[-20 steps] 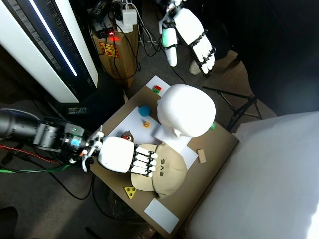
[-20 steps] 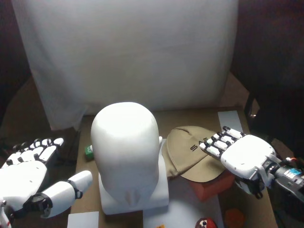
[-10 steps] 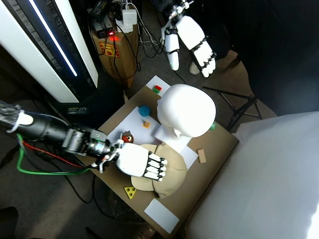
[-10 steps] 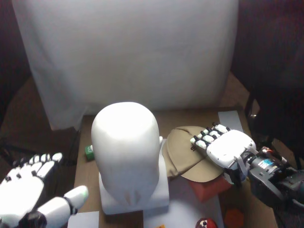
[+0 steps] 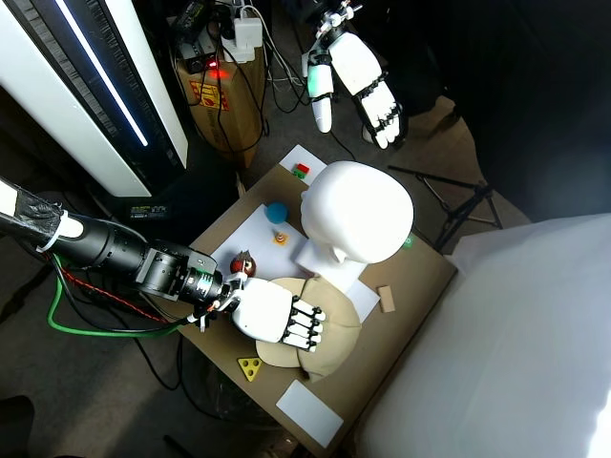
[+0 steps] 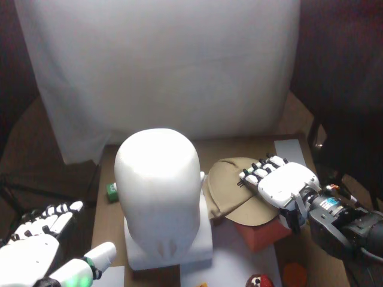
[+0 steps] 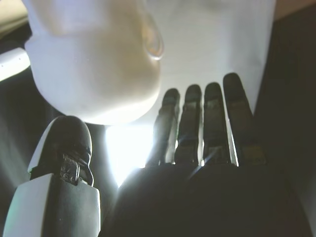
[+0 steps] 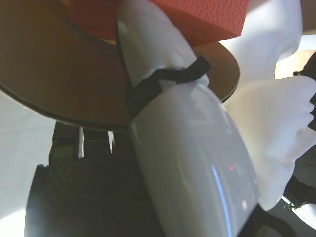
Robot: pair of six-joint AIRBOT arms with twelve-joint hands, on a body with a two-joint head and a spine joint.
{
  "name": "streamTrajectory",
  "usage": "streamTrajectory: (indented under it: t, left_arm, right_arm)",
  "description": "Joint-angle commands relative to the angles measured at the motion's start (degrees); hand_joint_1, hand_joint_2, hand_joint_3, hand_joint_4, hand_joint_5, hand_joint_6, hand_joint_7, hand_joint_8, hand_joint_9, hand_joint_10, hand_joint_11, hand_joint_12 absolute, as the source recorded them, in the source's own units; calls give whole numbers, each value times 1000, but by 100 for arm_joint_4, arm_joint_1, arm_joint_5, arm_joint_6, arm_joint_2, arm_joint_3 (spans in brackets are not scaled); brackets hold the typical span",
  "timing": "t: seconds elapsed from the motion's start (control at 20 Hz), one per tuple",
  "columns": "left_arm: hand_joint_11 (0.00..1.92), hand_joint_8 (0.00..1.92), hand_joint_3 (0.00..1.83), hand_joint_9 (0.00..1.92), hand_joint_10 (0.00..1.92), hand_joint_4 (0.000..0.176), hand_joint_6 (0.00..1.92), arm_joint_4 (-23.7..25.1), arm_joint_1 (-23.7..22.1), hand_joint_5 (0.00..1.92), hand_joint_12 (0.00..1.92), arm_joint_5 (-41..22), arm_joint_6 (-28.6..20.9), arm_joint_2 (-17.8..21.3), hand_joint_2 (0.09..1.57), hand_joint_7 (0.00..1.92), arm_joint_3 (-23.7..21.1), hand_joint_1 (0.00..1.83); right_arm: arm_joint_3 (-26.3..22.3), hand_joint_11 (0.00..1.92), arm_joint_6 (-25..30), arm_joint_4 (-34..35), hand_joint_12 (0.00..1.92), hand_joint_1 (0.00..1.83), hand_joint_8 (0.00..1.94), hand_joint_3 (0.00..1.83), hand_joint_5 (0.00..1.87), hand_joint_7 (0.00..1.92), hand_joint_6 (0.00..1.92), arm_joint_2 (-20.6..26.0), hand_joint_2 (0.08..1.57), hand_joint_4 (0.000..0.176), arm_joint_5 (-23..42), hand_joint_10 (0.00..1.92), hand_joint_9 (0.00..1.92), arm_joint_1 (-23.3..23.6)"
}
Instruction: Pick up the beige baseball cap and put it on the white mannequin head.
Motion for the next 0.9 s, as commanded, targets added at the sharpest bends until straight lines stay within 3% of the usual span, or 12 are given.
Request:
streamTrajectory:
  t: [0.0, 0.45, 0.6, 0.7, 0.75, 0.8, 0.85]
  left_arm:
    - [0, 1, 0, 49, 5, 22, 0, 236, 3, 59, 394, -683, -61, -44, 1160, 47, 51, 0]
    - [0, 0, 0, 26, 0, 22, 0, 496, -1, 53, 348, -901, -85, -423, 1159, 45, 474, 0]
    - [0, 0, 0, 27, 0, 22, 0, 582, -25, 54, 347, -1010, -156, -558, 1158, 43, 716, 0]
    - [0, 7, 0, 41, 6, 22, 5, 602, -6, 66, 347, -1126, -357, -660, 1158, 60, 883, 0]
    - [0, 6, 0, 41, 5, 22, 3, 664, 0, 63, 347, -1171, -471, -713, 1158, 60, 984, 0]
    - [0, 6, 0, 40, 5, 21, 3, 743, 8, 62, 346, -1174, -579, -749, 1159, 60, 1060, 0]
    - [0, 5, 0, 41, 5, 22, 2, 805, 15, 62, 346, -1174, -668, -773, 1158, 61, 1116, 0]
  right_arm:
    - [40, 0, 3, -37, 621, 1319, 6, 5, 212, 219, 11, 25, 1142, 0, 500, 3, 179, 10]
    - [68, 0, -23, -137, 621, 1304, 9, 4, 222, 241, 8, 44, 1145, 0, 700, 7, 195, 11]
    - [109, 0, -15, -137, 735, 1321, 10, 2, 252, 283, 9, 29, 1146, 0, 699, 15, 248, 31]
    - [108, 99, -17, -137, 1074, 1331, 14, 4, 430, 493, 24, 24, 1165, 0, 686, 44, 496, 33]
    - [108, 299, -17, -137, 1162, 1333, 27, 3, 596, 686, 31, 25, 1174, 0, 684, 76, 714, 33]
    - [108, 642, -16, -137, 1597, 1551, 859, 0, 765, 758, 49, 26, 1155, 0, 681, 1021, 781, 29]
    - [106, 736, -18, -137, 1719, 1495, 1060, 0, 753, 837, 778, 26, 1163, 0, 680, 1209, 842, 27]
